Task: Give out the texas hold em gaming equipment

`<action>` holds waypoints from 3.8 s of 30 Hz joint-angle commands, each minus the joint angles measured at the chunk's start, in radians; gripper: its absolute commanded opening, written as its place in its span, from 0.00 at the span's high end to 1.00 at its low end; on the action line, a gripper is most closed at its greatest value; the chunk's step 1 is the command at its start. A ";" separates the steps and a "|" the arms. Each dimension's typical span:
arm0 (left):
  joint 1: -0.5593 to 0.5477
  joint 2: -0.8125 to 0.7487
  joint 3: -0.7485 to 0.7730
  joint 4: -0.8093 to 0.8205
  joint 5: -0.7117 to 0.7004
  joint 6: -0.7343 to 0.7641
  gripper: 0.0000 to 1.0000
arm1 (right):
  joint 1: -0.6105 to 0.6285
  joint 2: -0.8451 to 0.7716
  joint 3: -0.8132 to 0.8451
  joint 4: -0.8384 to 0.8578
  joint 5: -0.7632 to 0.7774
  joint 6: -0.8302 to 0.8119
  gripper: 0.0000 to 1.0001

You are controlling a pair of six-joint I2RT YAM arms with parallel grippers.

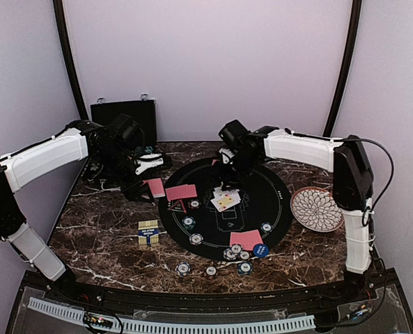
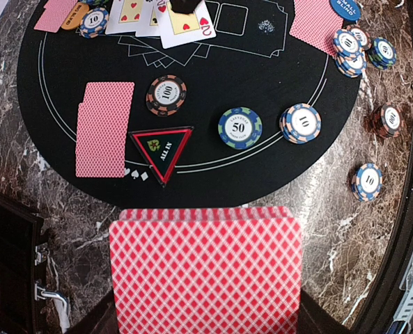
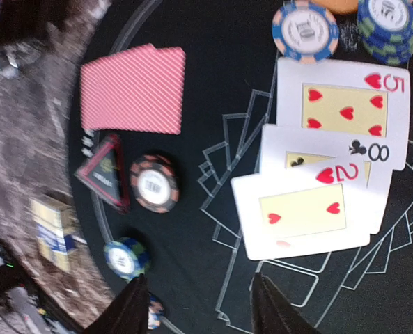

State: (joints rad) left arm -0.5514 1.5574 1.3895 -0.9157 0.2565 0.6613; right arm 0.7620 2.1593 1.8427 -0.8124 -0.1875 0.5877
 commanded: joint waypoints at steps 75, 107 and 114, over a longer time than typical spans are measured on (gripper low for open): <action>0.005 -0.038 0.015 0.037 0.059 -0.043 1.00 | 0.052 -0.066 -0.152 0.752 -0.702 0.433 0.63; 0.005 -0.035 0.004 0.037 0.038 -0.033 1.00 | 0.003 -0.126 -0.387 1.208 -0.797 0.741 1.00; 0.005 -0.040 -0.004 0.037 0.030 -0.029 1.00 | -0.081 -0.224 -0.513 1.167 -0.792 0.684 1.00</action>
State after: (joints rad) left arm -0.5522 1.5574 1.3911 -0.8707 0.2939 0.6212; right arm 0.7433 2.0212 1.3857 0.3481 -0.9714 1.3144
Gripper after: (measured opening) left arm 0.682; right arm 0.003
